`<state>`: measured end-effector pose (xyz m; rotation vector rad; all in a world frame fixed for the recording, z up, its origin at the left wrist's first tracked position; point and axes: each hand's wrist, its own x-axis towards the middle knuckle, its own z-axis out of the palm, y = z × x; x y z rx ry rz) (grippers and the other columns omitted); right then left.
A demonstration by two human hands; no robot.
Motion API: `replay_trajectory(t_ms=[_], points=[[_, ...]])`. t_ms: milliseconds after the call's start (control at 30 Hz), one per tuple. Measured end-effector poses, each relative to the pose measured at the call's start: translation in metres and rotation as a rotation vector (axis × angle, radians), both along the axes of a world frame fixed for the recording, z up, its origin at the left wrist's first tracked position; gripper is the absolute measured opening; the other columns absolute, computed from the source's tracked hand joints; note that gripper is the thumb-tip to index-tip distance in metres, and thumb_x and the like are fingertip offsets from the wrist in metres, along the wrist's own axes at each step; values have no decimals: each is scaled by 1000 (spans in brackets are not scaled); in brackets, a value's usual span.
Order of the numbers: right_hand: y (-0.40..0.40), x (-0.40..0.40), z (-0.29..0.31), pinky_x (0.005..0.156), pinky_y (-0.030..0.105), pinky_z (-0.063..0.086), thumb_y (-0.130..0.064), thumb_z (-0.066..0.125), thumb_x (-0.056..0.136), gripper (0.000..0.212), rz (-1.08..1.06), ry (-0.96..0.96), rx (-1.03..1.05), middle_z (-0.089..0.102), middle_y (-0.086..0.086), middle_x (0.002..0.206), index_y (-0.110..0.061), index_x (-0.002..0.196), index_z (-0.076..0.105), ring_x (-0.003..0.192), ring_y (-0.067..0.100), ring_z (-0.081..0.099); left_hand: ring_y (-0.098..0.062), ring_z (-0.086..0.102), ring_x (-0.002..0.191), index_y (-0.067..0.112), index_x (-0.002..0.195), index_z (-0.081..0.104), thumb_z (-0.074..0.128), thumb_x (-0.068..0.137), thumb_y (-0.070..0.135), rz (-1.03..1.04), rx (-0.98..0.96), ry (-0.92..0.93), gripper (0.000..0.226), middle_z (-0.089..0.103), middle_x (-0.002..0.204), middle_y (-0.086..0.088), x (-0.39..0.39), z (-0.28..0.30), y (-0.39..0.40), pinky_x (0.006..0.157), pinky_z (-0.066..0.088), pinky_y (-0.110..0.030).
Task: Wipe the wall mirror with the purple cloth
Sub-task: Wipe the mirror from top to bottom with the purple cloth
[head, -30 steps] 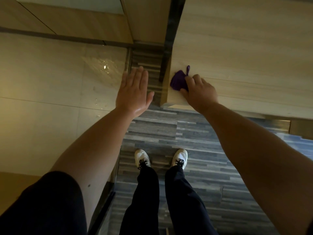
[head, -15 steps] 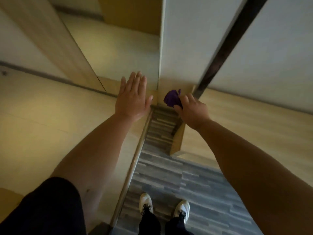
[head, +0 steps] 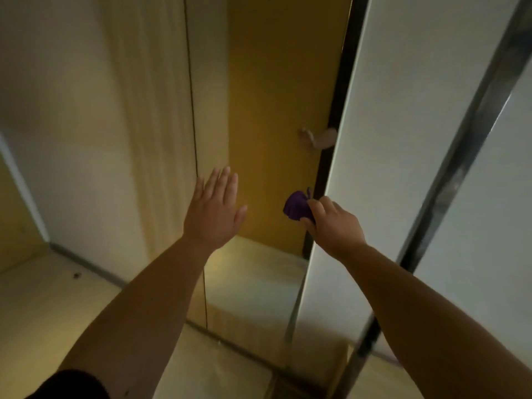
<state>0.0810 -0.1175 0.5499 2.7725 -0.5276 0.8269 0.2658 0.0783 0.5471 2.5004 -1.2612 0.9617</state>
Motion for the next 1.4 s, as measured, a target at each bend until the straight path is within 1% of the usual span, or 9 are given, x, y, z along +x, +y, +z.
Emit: replay_trajectory(t_ms=[200,300,400,500,667,967,1100,1233,1400], points=[[-7,24,115,52,36,55,-41,49,95,40,41,-160,-208,60,8,96,-10,119,57,74,25,62,-34,29,146,1,150,30,23,99,51,9,-131,-155,72,35,155,-19,29,97,1,119,20,-53],[-18,36,158,56,36,56,-41,49,97,37,52,-213,-289,62,10,106,-12,119,55,80,25,64,-33,28,146,1,150,30,22,99,51,3,-184,-221,72,35,155,-19,41,136,-9,120,20,-53],[-33,48,193,51,38,57,-35,63,93,32,93,-275,-382,63,15,114,-10,113,58,77,27,66,-32,27,147,1,151,30,21,99,51,1,-249,-266,72,33,157,-19,55,169,-28,120,20,-53],[-56,63,221,56,41,57,-38,55,97,35,84,-293,-414,62,12,108,-10,118,56,79,26,63,-32,25,148,1,151,30,21,99,51,-5,-304,-304,73,32,157,-19,69,197,-57,121,19,-53],[-98,93,266,57,40,57,-50,31,98,51,93,-329,-470,59,8,97,-10,118,56,77,24,60,-33,25,148,1,150,32,25,99,51,-17,-363,-351,72,32,157,-20,103,229,-107,121,16,-53],[-140,159,324,57,30,48,-39,50,94,38,47,-375,-675,61,11,95,-8,116,55,73,23,59,-34,25,148,0,150,30,25,99,50,-73,-439,-350,72,32,157,-21,191,262,-182,121,17,-54],[-149,172,355,59,32,50,-36,58,95,36,-64,-395,-745,60,13,98,-8,117,55,76,27,60,-36,27,147,-2,149,32,24,100,49,-160,-472,-382,71,33,156,-22,235,285,-206,120,16,-54],[-150,171,401,66,35,48,-41,46,97,42,-197,-456,-774,59,17,105,-7,121,54,86,31,59,-34,21,149,0,150,30,21,100,50,-266,-498,-384,72,29,158,-20,270,315,-229,121,14,-54],[-163,177,455,74,40,47,-40,44,99,41,-316,-524,-817,58,18,109,-7,122,54,93,35,57,-33,13,151,2,154,23,12,100,54,-364,-508,-374,75,20,162,-18,292,336,-256,122,10,-54]])
